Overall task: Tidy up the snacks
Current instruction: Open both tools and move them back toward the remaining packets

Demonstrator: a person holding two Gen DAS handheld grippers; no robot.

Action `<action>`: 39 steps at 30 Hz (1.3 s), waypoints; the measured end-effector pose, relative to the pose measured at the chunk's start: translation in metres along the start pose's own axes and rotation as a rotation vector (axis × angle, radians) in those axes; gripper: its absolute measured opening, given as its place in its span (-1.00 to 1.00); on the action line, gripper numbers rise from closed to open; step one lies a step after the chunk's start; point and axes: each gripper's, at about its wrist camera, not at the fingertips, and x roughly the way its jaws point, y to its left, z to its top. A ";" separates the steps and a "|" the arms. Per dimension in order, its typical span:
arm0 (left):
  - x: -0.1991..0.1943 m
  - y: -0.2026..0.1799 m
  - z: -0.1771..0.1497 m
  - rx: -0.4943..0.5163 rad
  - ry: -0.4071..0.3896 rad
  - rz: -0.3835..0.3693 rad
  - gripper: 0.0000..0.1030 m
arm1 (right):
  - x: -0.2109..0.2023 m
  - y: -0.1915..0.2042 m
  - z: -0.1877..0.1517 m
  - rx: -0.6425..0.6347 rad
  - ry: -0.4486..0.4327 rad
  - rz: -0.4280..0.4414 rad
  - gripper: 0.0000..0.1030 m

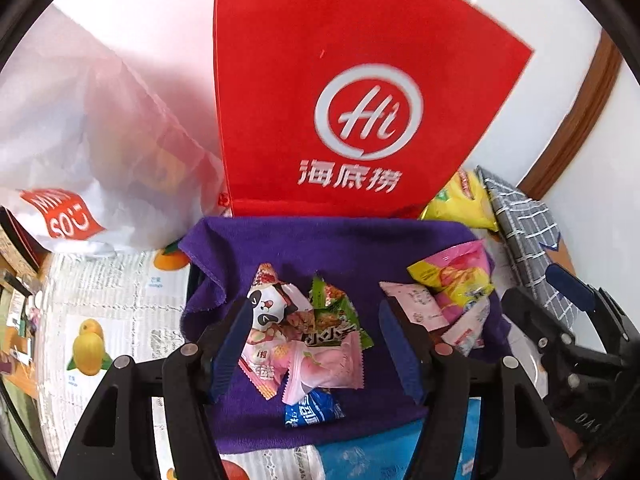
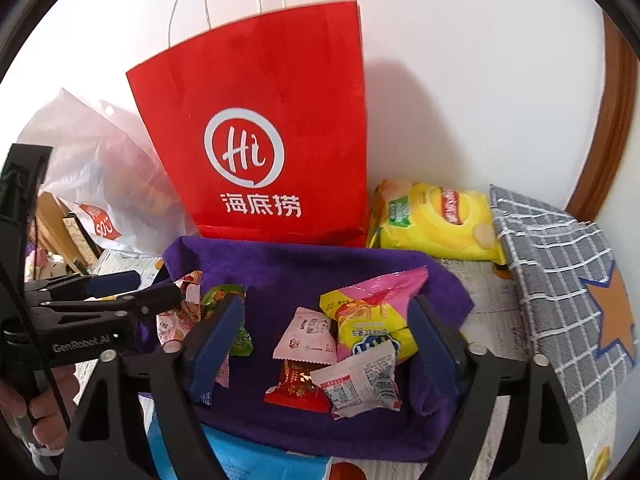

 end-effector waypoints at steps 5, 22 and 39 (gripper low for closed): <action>-0.027 -0.008 -0.010 0.012 -0.058 0.002 0.24 | -0.028 0.005 -0.009 -0.009 -0.027 -0.082 0.80; -0.127 -0.022 -0.108 0.025 -0.127 0.052 0.23 | -0.137 0.011 -0.079 -0.017 -0.073 -0.118 0.80; -0.159 0.003 -0.180 -0.039 -0.136 0.111 0.24 | -0.168 0.023 -0.159 -0.011 0.005 0.030 0.71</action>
